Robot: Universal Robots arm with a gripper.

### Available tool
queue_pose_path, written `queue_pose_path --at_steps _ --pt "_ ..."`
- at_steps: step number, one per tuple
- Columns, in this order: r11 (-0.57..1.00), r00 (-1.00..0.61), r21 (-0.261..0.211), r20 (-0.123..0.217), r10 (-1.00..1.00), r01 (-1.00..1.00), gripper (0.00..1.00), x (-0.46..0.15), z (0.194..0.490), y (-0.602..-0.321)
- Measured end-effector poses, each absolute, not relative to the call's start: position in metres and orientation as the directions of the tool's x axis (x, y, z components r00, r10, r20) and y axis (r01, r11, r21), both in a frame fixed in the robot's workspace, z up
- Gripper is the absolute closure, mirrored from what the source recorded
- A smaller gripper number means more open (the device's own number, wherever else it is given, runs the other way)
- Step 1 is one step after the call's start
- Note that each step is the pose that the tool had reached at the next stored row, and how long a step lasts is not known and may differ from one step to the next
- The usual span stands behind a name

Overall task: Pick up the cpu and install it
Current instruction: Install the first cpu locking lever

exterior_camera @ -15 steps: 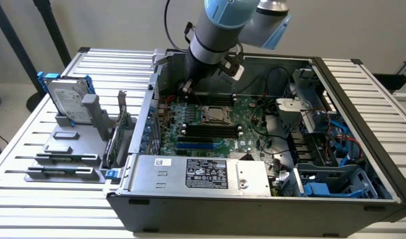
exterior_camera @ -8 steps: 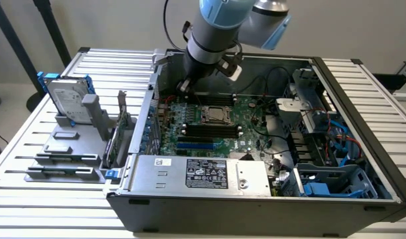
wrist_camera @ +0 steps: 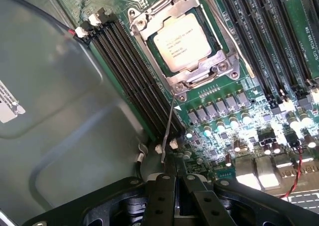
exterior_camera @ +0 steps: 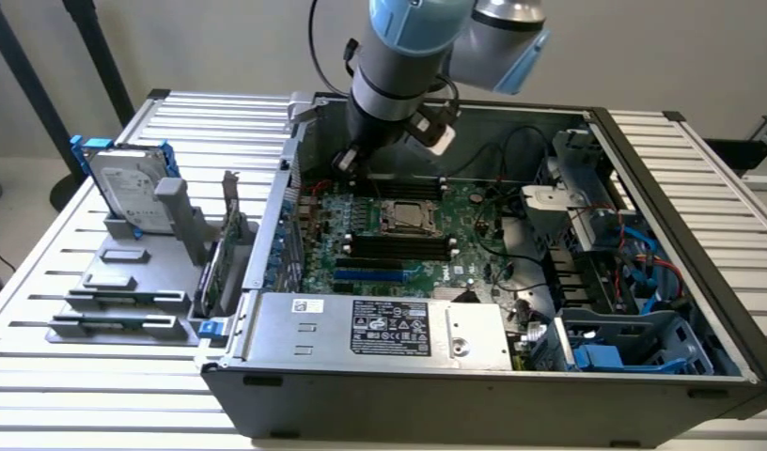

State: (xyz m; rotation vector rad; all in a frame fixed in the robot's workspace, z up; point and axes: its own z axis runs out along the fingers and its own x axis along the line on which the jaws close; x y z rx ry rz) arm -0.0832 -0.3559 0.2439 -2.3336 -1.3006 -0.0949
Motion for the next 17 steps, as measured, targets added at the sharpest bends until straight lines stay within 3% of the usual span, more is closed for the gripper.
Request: queue_pose_path --at_steps 17 --pt "-0.557 0.650 -0.350 0.265 0.712 0.753 0.89 -0.0835 0.2477 -0.3559"
